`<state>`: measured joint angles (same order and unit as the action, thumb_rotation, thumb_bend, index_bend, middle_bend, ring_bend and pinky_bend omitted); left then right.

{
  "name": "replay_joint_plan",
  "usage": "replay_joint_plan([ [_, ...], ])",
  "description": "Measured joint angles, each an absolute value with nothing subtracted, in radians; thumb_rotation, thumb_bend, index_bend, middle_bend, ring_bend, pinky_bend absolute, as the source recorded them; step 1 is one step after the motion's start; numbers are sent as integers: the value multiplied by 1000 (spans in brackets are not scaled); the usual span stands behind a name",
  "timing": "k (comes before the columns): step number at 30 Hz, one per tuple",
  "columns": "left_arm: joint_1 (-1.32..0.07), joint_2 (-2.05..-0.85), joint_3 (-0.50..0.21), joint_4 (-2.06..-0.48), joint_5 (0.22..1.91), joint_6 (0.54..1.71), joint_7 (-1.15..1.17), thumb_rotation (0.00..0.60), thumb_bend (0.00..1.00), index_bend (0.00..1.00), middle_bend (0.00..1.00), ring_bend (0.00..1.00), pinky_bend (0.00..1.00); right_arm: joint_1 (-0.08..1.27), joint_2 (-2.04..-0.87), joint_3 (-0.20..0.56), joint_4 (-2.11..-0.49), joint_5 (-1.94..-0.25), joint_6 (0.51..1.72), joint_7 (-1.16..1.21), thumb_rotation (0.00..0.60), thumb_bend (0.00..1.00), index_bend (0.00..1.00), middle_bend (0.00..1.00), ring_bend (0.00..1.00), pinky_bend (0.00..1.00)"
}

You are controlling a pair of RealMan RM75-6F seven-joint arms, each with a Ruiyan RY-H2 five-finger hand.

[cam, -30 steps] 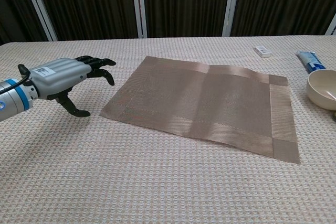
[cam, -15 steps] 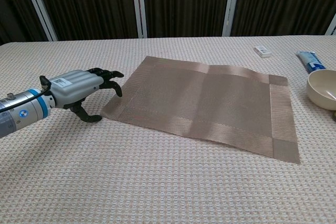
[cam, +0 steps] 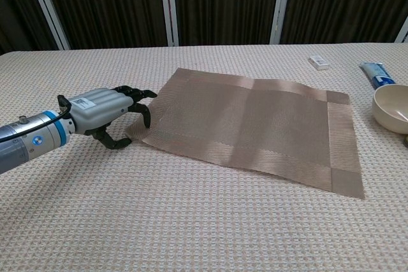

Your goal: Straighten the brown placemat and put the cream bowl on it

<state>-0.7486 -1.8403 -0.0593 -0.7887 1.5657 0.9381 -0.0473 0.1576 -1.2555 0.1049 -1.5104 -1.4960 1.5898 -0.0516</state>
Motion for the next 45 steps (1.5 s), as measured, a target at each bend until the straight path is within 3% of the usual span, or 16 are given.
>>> replay_joint_plan([
  [7, -756, -1851, -56, -796, 1561, 940, -49, 600, 513, 448, 0, 0, 0, 153, -1251, 105, -1513, -1512, 1594, -43, 600, 0, 0, 0, 0, 0],
  [20, -754, -1854, -37, -830, 1575, 983, -38, 600, 523, 655, 0, 0, 0, 147, -1244, 106, -1519, -1535, 1600, -26, 600, 0, 0, 0, 0, 0],
  [29, -746, -1808, 6, -952, 1636, 1049, -45, 600, 554, 680, 0, 0, 0, 142, -1243, 103, -1526, -1555, 1608, -29, 600, 0, 0, 0, 0, 0],
  [45, -746, -1633, 170, -1284, 1862, 1159, 34, 600, 558, 700, 0, 0, 0, 135, -1247, 100, -1538, -1578, 1617, -50, 600, 0, 0, 0, 0, 0],
])
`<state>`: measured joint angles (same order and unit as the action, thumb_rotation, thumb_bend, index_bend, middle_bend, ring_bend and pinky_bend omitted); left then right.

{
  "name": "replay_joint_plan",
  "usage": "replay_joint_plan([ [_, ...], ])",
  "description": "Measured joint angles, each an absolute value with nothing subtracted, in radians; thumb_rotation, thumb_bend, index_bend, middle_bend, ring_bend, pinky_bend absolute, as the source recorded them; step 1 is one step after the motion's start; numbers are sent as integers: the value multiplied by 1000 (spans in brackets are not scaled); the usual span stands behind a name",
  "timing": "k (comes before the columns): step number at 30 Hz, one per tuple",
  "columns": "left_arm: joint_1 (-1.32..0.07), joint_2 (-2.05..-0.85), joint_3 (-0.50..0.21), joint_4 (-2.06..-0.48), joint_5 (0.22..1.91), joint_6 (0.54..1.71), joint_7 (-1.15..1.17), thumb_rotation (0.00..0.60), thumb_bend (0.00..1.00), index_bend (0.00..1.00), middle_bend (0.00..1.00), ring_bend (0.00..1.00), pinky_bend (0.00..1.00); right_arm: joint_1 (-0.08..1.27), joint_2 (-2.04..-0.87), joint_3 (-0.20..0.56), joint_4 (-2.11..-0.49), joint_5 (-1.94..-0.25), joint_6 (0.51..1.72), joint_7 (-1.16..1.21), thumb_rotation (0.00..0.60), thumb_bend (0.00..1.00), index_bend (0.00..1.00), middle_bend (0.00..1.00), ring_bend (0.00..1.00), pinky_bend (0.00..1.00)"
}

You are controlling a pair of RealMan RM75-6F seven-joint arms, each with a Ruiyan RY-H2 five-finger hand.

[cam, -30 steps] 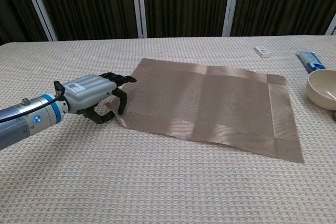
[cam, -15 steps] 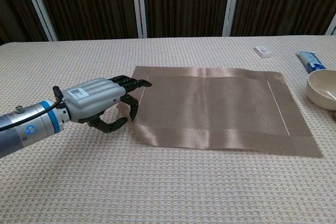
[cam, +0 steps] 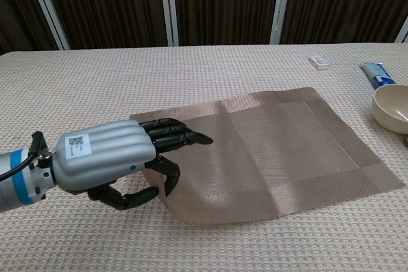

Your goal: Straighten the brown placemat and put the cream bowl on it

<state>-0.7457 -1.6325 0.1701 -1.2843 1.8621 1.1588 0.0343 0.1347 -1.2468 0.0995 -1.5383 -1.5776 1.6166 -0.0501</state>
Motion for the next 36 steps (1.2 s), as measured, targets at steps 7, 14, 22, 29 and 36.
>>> replay_joint_plan([
  [7, -736, -1582, 225, -1339, 1910, 1176, 49, 600, 562, 704, 0, 0, 0, 131, -1245, 102, -1542, -1583, 1623, -50, 600, 0, 0, 0, 0, 0],
  [14, -694, -1523, 276, -1331, 1932, 1226, 28, 600, 562, 707, 0, 0, 0, 129, -1241, 104, -1547, -1587, 1624, -50, 600, 0, 0, 0, 0, 0],
  [22, -618, -1493, 297, -1246, 1907, 1299, -38, 600, 562, 708, 0, 0, 0, 126, -1238, 102, -1561, -1601, 1630, -51, 600, 0, 0, 0, 0, 0],
  [29, -574, -1491, 310, -1194, 1905, 1344, -88, 600, 561, 709, 0, 0, 0, 123, -1233, 101, -1570, -1613, 1637, -51, 600, 0, 0, 0, 0, 0],
  [36, -538, -1496, 318, -1173, 1894, 1350, -93, 600, 531, 662, 0, 0, 0, 118, -1226, 102, -1575, -1617, 1647, -42, 600, 0, 0, 0, 0, 0],
])
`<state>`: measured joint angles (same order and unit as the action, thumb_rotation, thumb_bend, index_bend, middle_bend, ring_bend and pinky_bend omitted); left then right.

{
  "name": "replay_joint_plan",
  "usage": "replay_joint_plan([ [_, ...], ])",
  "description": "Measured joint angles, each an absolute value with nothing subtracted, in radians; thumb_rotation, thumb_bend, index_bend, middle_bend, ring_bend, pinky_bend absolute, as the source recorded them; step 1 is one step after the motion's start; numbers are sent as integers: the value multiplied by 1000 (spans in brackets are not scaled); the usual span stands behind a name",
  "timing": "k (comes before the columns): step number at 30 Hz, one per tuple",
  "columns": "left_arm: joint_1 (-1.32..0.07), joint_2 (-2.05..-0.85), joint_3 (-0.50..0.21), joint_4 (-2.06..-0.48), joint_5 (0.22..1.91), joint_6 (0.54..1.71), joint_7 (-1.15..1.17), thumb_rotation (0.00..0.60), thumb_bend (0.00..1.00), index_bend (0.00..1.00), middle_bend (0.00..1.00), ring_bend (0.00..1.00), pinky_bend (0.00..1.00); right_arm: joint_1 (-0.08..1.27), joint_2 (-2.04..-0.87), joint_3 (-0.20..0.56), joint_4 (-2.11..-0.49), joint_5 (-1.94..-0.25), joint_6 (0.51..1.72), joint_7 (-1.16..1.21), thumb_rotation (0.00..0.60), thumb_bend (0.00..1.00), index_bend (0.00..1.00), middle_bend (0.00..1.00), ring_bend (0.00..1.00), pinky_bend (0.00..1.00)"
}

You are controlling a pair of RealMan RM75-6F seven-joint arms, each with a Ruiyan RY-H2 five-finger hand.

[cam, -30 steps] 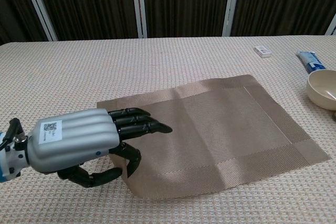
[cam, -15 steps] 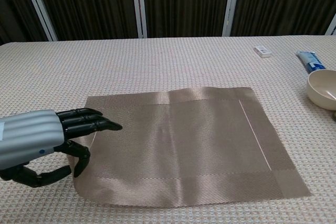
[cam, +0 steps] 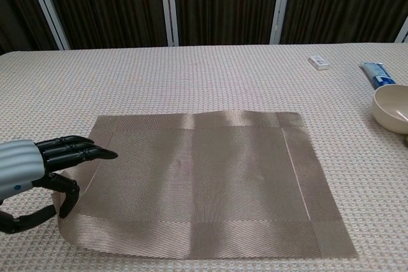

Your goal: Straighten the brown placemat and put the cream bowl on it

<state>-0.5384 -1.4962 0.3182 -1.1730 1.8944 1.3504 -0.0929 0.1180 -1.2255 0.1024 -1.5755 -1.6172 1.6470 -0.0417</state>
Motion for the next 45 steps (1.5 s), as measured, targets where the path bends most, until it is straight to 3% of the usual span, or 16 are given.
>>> replay_joint_plan([
  [1, -535, -1497, 319, -1170, 1893, 1350, -94, 600, 439, 573, 0, 0, 0, 117, -1225, 102, -1576, -1618, 1648, -40, 600, 0, 0, 0, 0, 0],
  [4, -528, -1497, 322, -1165, 1895, 1350, -100, 600, 63, 128, 0, 0, 0, 115, -1221, 102, -1579, -1621, 1651, -36, 600, 0, 0, 0, 0, 0],
  [5, -527, -1496, 323, -1164, 1896, 1349, -102, 600, 10, 30, 0, 0, 0, 115, -1221, 102, -1579, -1622, 1650, -35, 600, 0, 0, 0, 0, 0],
  [6, -525, -1493, 324, -1164, 1896, 1347, -105, 600, 0, 4, 0, 0, 0, 115, -1220, 102, -1580, -1622, 1650, -35, 600, 0, 0, 0, 0, 0],
  [11, -513, -1461, 327, -1188, 1894, 1355, -97, 600, 0, 0, 0, 0, 0, 113, -1218, 101, -1581, -1625, 1650, -32, 600, 0, 0, 0, 0, 0],
  [20, -480, -1335, 335, -1327, 1915, 1487, -146, 600, 0, 0, 0, 0, 0, 117, -1220, 101, -1577, -1620, 1634, -34, 600, 0, 0, 0, 0, 0],
  [28, -432, -1262, 242, -1434, 1818, 1589, -78, 600, 0, 0, 0, 0, 0, 139, -1229, 106, -1551, -1578, 1560, -51, 600, 0, 0, 0, 0, 0],
  [36, -365, -1205, 106, -1640, 1576, 1613, 114, 600, 0, 0, 0, 0, 0, 230, -1232, 132, -1512, -1504, 1369, -99, 600, 0, 32, 0, 0, 0],
  [45, -321, -1182, 16, -1699, 1446, 1590, 193, 600, 0, 0, 0, 0, 0, 364, -1243, 160, -1444, -1387, 1081, -57, 600, 0, 108, 0, 0, 0],
])
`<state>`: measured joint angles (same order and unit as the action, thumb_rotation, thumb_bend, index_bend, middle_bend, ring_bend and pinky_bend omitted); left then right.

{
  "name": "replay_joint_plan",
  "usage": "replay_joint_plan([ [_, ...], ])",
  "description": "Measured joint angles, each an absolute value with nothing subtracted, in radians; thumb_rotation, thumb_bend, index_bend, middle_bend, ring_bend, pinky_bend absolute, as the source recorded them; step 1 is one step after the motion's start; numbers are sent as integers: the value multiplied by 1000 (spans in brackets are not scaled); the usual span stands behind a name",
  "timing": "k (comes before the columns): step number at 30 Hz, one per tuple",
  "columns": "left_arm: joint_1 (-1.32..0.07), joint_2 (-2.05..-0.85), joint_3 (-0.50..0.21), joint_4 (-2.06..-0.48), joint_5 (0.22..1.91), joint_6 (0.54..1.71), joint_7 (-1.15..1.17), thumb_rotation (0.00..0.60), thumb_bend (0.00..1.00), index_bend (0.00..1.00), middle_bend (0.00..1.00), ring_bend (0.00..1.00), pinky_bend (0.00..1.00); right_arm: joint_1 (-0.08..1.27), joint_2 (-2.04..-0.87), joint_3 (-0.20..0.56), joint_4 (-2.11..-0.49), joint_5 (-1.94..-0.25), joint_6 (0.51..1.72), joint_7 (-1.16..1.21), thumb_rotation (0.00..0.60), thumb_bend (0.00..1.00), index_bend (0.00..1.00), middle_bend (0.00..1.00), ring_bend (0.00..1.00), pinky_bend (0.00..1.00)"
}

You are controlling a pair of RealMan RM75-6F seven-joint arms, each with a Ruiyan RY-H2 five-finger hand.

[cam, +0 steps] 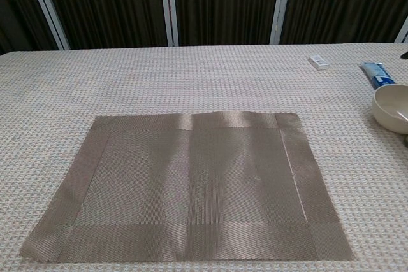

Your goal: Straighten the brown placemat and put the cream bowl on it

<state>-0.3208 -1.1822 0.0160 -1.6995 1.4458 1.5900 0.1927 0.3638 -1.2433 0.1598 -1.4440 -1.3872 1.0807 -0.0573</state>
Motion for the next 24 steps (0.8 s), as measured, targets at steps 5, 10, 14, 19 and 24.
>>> replay_joint_plan([
  [5, -319, -1183, -5, -1686, 1427, 1563, 187, 600, 0, 0, 0, 0, 0, 424, -1270, 163, -1395, -1324, 958, -33, 600, 0, 222, 0, 0, 0],
  [10, -315, -1184, -21, -1676, 1424, 1546, 173, 600, 0, 0, 0, 0, 0, 454, -1322, 160, -1317, -1307, 932, -46, 600, 6, 336, 0, 0, 0],
  [14, -312, -1183, -30, -1671, 1423, 1536, 164, 600, 0, 0, 0, 0, 0, 473, -1373, 155, -1237, -1301, 924, -71, 600, 90, 427, 0, 0, 0],
  [19, -306, -1180, -39, -1670, 1424, 1530, 150, 600, 0, 0, 0, 0, 0, 488, -1429, 147, -1155, -1300, 923, -89, 600, 207, 471, 0, 0, 0],
  [24, -302, -1177, -43, -1670, 1433, 1525, 139, 600, 0, 0, 0, 0, 0, 497, -1461, 137, -1098, -1306, 925, -102, 600, 323, 561, 0, 0, 0],
])
